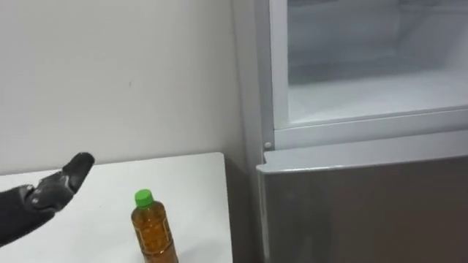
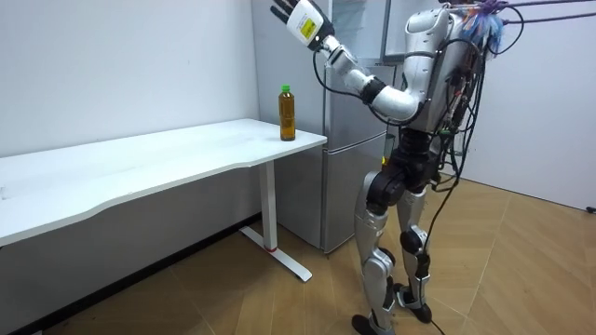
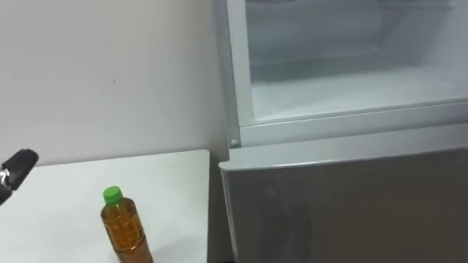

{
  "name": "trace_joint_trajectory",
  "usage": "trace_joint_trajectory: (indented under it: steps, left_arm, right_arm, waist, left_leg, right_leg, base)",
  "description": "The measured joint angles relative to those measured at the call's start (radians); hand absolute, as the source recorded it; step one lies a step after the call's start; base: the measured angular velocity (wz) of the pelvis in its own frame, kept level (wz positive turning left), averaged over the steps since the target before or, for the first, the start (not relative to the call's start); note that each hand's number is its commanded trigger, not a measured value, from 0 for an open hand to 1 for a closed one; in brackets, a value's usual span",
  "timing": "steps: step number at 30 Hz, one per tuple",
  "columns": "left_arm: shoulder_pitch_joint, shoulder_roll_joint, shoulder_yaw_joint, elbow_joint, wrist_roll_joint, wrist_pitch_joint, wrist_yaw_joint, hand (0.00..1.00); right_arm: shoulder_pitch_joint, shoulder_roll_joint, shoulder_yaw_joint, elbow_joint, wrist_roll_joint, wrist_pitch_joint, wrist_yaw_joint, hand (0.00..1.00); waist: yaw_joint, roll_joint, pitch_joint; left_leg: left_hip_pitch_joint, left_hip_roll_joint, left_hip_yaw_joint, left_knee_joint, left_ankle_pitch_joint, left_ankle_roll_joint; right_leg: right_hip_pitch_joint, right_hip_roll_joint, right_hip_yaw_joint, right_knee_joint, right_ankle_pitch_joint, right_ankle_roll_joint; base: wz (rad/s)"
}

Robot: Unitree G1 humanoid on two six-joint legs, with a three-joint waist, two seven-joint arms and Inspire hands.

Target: Put the bottle in the upper fridge

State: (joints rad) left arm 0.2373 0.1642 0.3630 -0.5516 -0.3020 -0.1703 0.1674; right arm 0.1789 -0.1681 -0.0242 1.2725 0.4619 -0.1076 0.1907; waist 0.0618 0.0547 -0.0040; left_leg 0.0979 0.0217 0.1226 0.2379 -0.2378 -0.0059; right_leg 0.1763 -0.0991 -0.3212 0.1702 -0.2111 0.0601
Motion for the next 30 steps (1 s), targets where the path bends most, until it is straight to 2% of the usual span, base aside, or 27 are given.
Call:
trace_joint_trajectory:
  steps: [3, 8, 14, 16, 20, 23, 24, 27, 30]
  left_arm:
    - [0.028, -0.005, 0.024, 0.068, 0.0, 0.0, 0.009, 0.0]
    - [0.072, -0.023, 0.025, 0.165, 0.002, -0.007, 0.048, 0.0]
    - [0.087, -0.067, 0.019, 0.359, -0.001, -0.004, 0.106, 0.0]
    - [0.087, -0.071, 0.004, 0.44, -0.005, -0.005, 0.11, 0.0]
    - [0.083, -0.071, -0.077, 0.743, -0.039, -0.025, 0.097, 0.0]
    - [0.103, -0.073, -0.167, 0.979, -0.042, -0.027, 0.082, 0.0]
    - [0.111, -0.074, -0.199, 1.053, -0.043, -0.026, 0.074, 0.0]
    - [0.111, -0.074, -0.241, 1.198, -0.044, -0.026, 0.049, 0.0]
    - [0.114, -0.073, -0.266, 1.331, -0.042, -0.026, 0.012, 0.0]
  right_arm:
    - [0.006, 0.002, -0.001, -0.002, -0.01, 0.001, -0.002, 0.0]
    - [0.009, 0.004, -0.02, -0.006, -0.045, 0.001, 0.001, 0.0]
    - [0.028, 0.003, -0.033, -0.029, -0.04, 0.001, 0.012, 0.0]
    - [0.038, 0.004, -0.043, -0.033, -0.037, 0.001, 0.014, 0.0]
    - [0.047, 0.005, -0.066, -0.057, -0.061, 0.002, 0.018, 0.0]
    - [0.069, 0.015, -0.066, -0.081, -0.051, 0.0, 0.021, 0.0]
    - [0.072, 0.021, -0.065, -0.081, -0.042, 0.0, 0.021, 0.0]
    - [0.074, 0.022, -0.065, -0.081, -0.041, 0.001, 0.019, 0.0]
    - [0.074, 0.016, -0.066, -0.08, -0.043, 0.0, 0.018, 0.0]
  waist:
    - [0.017, -0.01, 0.0044]
    - [0.019, -0.024, 0.0093]
    - [0.016, -0.018, 0.0089]
    - [0.017, -0.021, 0.011]
    - [0.016, -0.022, 0.0103]
    - [0.014, -0.038, 0.0069]
    - [0.012, -0.046, 0.0108]
    - [0.012, -0.062, 0.0087]
    - [0.013, -0.058, 0.009]
  left_leg:
    - [-0.008, -0.004, -0.019, 0.001, 0.0, 0.0]
    - [-0.027, -0.011, -0.043, 0.006, 0.0, 0.0]
    - [-0.032, -0.013, -0.045, 0.004, 0.0, 0.0]
    - [-0.023, -0.013, -0.05, 0.004, 0.0, 0.0]
    - [-0.017, -0.013, -0.043, 0.003, 0.0, 0.0]
    - [-0.014, -0.012, -0.041, 0.004, 0.0, 0.001]
    - [-0.016, -0.012, -0.042, 0.008, 0.0, 0.001]
    - [-0.023, -0.008, -0.042, 0.02, -0.005, 0.001]
    - [-0.022, -0.001, -0.027, 0.031, -0.019, 0.003]
  right_leg:
    - [0.001, -0.002, -0.016, 0.0, -0.003, 0.002]
    - [0.0, -0.005, -0.036, -0.001, -0.006, 0.005]
    - [0.002, -0.005, -0.039, -0.002, -0.006, 0.006]
    - [0.016, -0.006, -0.044, 0.0, -0.006, 0.006]
    - [0.014, -0.006, -0.038, -0.001, -0.006, 0.007]
    - [0.017, -0.006, -0.038, 0.0, -0.007, 0.007]
    - [0.016, -0.006, -0.038, 0.001, -0.007, 0.007]
    - [0.015, -0.004, -0.037, 0.004, -0.006, 0.006]
    - [0.013, -0.001, -0.017, 0.012, -0.005, 0.005]
  base:
    - [0.15]
    - [0.18]
    - [0.02]
    - [0.05]
    - [-0.03]
    - [0.0]
    - [0.0]
    - [0.0]
    - [-0.15]
